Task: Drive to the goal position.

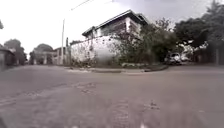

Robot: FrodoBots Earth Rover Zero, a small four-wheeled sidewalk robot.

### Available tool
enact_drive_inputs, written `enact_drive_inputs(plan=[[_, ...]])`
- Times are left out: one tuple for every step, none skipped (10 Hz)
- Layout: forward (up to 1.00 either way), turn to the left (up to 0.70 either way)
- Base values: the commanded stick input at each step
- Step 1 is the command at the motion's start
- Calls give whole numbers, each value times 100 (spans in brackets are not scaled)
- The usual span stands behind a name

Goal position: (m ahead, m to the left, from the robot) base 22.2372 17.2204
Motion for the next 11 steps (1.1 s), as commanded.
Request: enact_drive_inputs(plan=[[100, 42], [100, 42], [100, 42], [100, 42], [100, 42], [100, 42], [100, 42], [100, 42], [100, 42], [100, 42], [100, 42]])
